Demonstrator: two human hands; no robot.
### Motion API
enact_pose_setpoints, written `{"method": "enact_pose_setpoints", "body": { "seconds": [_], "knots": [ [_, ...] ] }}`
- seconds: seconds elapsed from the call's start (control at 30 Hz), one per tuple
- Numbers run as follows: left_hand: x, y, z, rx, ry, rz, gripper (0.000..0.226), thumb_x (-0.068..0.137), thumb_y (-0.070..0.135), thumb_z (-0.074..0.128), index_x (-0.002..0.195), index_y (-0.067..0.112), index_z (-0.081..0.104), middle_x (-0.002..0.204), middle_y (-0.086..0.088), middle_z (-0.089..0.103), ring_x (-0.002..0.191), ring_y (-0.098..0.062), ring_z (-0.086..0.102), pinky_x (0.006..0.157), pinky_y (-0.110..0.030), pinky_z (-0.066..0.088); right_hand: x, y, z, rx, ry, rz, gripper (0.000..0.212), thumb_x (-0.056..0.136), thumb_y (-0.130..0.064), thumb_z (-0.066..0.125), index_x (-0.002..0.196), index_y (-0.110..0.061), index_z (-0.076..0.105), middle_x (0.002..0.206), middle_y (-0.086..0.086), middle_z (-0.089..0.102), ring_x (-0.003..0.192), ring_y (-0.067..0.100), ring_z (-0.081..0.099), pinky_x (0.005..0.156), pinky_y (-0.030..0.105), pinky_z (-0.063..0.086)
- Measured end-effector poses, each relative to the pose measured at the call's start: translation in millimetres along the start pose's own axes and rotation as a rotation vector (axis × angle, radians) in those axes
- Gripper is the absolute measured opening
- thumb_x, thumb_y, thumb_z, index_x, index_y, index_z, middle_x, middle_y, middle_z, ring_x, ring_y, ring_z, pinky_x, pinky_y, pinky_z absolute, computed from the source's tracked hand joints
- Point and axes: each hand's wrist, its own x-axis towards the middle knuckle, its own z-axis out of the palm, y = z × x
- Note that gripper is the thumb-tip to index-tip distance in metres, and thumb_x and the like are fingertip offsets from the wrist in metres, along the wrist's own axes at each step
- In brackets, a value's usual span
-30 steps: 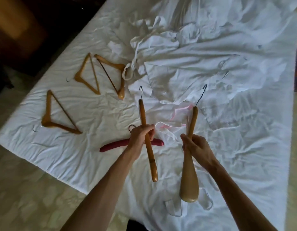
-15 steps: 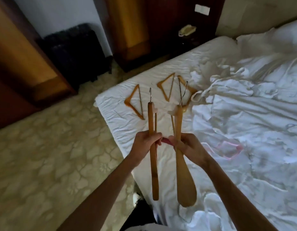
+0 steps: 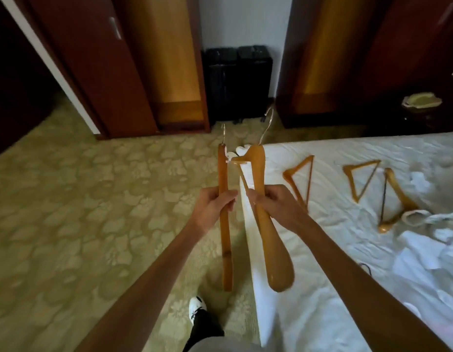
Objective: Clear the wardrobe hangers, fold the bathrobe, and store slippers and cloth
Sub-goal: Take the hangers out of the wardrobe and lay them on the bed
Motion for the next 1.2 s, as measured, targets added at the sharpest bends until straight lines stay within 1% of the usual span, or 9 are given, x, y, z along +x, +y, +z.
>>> {"method": "enact_pose_setpoints", "body": {
  "seconds": [0.07,0.2,0.4,0.5,0.7,0.83,0.9,1.07,1.2],
  "knots": [
    [18,1,-43,0.027,0.034,0.011,0.034,0.093,0.023,0.065,0.061,0.010,0.063,0.059,-0.005,0.058,0.055,-0.016,0.051,0.058,-0.022,0.043,43,-11,33,0.020,-0.033,-0.017,0.046,0.076,-0.070,0.062,0.065,-0.027,0.069,0.060,0.002,0.055,0.055,0.017,0.055,0.058,0.031,0.047],
    [63,9,-127,0.032,0.096,0.021,0.036,0.096,0.015,0.063,0.062,0.005,0.061,0.056,-0.003,0.055,0.052,-0.012,0.048,0.055,-0.020,0.041,132,-38,93,0.018,-0.064,-0.039,0.078,0.070,-0.079,0.063,0.082,-0.003,0.067,0.065,0.008,0.053,0.057,0.020,0.052,0.057,0.028,0.045],
    [136,24,-227,0.012,0.180,0.005,0.039,0.096,0.018,0.064,0.058,0.008,0.060,0.054,0.000,0.055,0.050,-0.009,0.048,0.055,-0.019,0.041,245,-78,146,0.002,-0.084,-0.044,0.045,0.090,-0.047,0.065,0.066,-0.009,0.058,0.061,0.007,0.050,0.051,0.013,0.048,0.052,0.021,0.041],
    [176,27,-260,-0.010,0.182,-0.004,0.037,0.096,0.018,0.063,0.060,0.009,0.059,0.056,-0.002,0.056,0.052,-0.010,0.050,0.055,-0.019,0.042,292,-87,156,-0.001,-0.097,-0.036,0.062,0.082,-0.059,0.063,0.071,0.002,0.056,0.061,0.008,0.049,0.053,0.017,0.049,0.054,0.027,0.041],
    [282,25,-307,-0.013,0.204,-0.014,0.033,0.095,0.019,0.064,0.064,0.007,0.063,0.061,-0.008,0.058,0.056,-0.014,0.051,0.058,-0.027,0.043,403,-86,160,-0.034,-0.099,-0.021,0.053,0.076,-0.065,0.063,0.066,-0.014,0.055,0.060,0.004,0.046,0.056,0.019,0.048,0.060,0.033,0.041],
    [377,23,-339,0.047,0.181,0.002,0.036,0.095,0.025,0.064,0.063,0.008,0.063,0.060,-0.007,0.057,0.057,-0.016,0.050,0.059,-0.029,0.042,502,-78,158,-0.040,-0.106,-0.054,0.073,0.080,-0.064,0.065,0.084,0.009,0.060,0.065,0.007,0.050,0.057,0.020,0.049,0.057,0.030,0.042],
    [432,25,-357,0.071,0.170,0.009,0.037,0.095,0.026,0.063,0.062,0.008,0.063,0.061,-0.009,0.056,0.059,-0.021,0.049,0.062,-0.034,0.041,559,-77,155,-0.033,-0.094,-0.087,0.077,0.078,-0.069,0.066,0.087,0.007,0.064,0.065,0.006,0.053,0.057,0.019,0.052,0.056,0.029,0.043],
    [567,48,-406,0.078,0.217,-0.006,0.033,0.092,0.029,0.066,0.064,0.012,0.066,0.063,-0.007,0.061,0.060,-0.017,0.054,0.066,-0.034,0.044,705,-98,146,-0.048,-0.068,-0.066,0.038,0.087,-0.050,0.067,0.076,-0.013,0.068,0.059,-0.006,0.057,0.051,0.005,0.054,0.051,0.016,0.044],
    [659,79,-450,0.047,0.257,0.038,0.033,0.097,0.020,0.063,0.067,0.005,0.065,0.062,-0.009,0.059,0.057,-0.014,0.053,0.060,-0.024,0.043,816,-125,147,-0.047,-0.082,-0.110,0.049,0.084,-0.052,0.068,0.084,-0.003,0.072,0.057,-0.011,0.058,0.052,0.005,0.056,0.052,0.014,0.043]
  ]
}}
